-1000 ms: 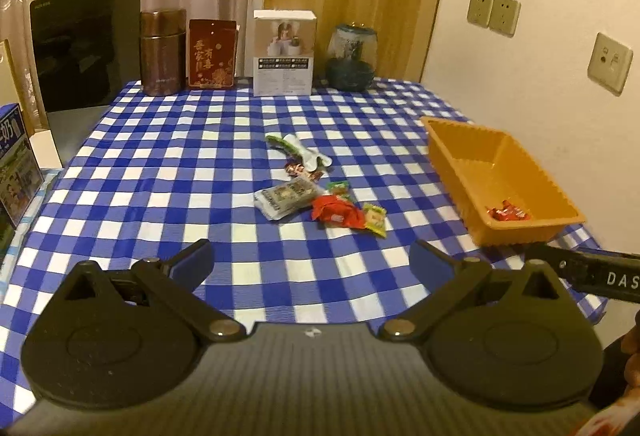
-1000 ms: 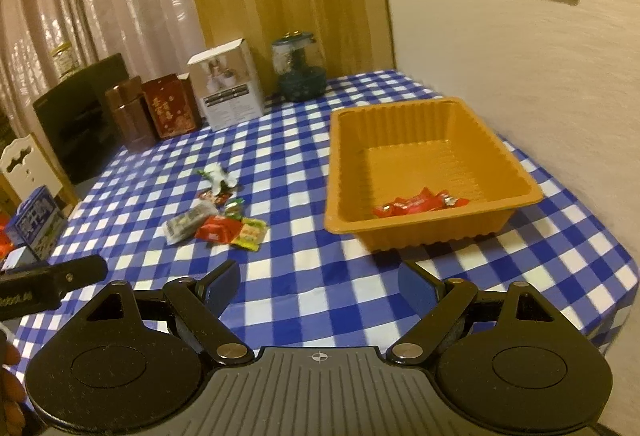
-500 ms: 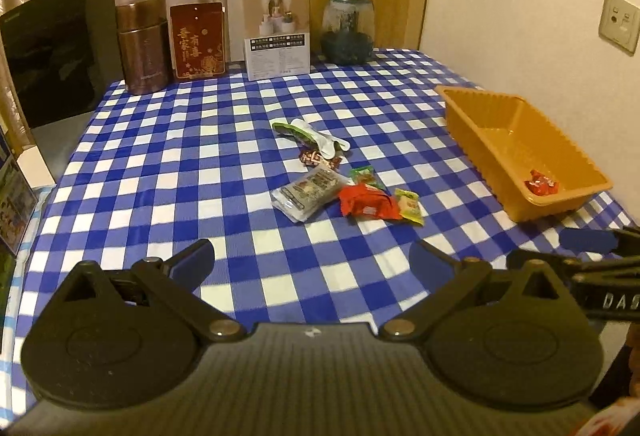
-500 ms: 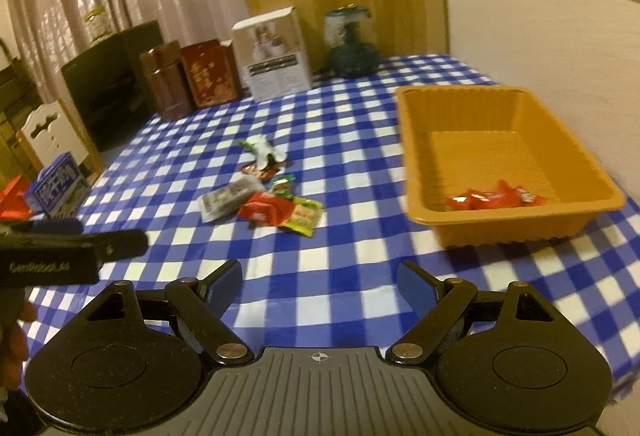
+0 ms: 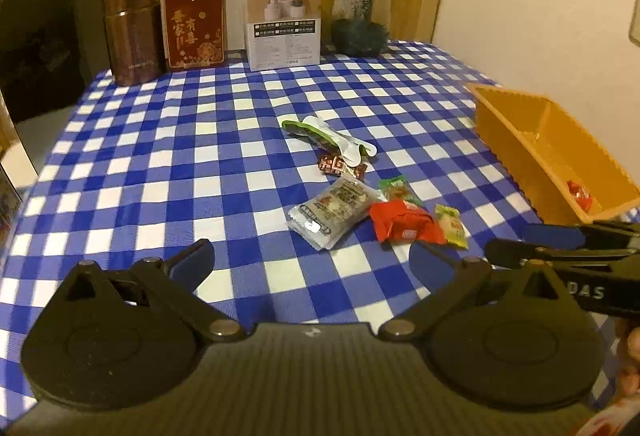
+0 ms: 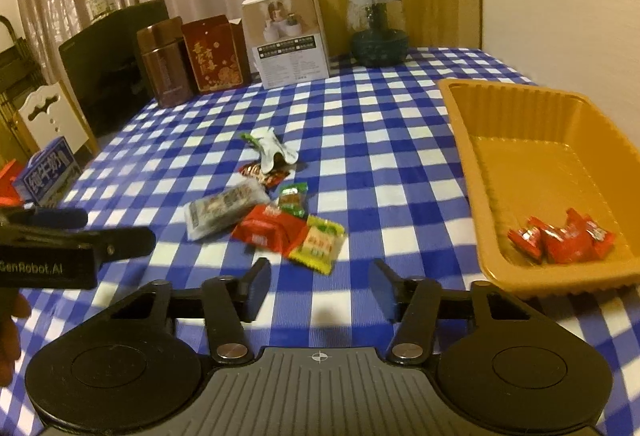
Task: Organize snacks
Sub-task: 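Grasp the yellow-green square candy with the right tool while the left tool approaches the red packet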
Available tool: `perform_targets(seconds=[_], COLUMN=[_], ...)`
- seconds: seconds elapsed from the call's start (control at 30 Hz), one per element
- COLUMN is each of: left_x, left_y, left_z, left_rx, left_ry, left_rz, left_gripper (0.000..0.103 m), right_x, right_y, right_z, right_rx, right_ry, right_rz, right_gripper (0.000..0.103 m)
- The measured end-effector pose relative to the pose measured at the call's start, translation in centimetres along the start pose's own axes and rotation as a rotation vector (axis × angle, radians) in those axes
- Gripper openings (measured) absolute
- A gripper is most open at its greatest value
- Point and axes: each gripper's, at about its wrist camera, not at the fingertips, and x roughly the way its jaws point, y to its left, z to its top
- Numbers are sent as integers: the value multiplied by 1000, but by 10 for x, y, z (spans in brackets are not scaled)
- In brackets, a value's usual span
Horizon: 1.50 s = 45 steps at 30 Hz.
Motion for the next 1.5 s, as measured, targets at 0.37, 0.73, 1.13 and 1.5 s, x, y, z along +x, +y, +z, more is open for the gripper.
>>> perform_targets(seconds=[0.37,0.73,1.13,1.5], left_x=[29,41,41,53], left_y=[3,1,-5,-26], left_z=[10,11,10,14], left_rx=[-38,-29,1,35], left_ry=[20,38,33,25], left_rz=[-55,-69,-103,-253], left_gripper=[103,103,99,81], right_x=[42,57,48,35], right_y=[-3,1,-2,-10], right_z=[8,8,6,-4], right_rx=[-5,-23,-26,-11], right_ry=[26,46,27,42], right_rz=[-11,-12,-52,-84], right_gripper=[45,37,24,24])
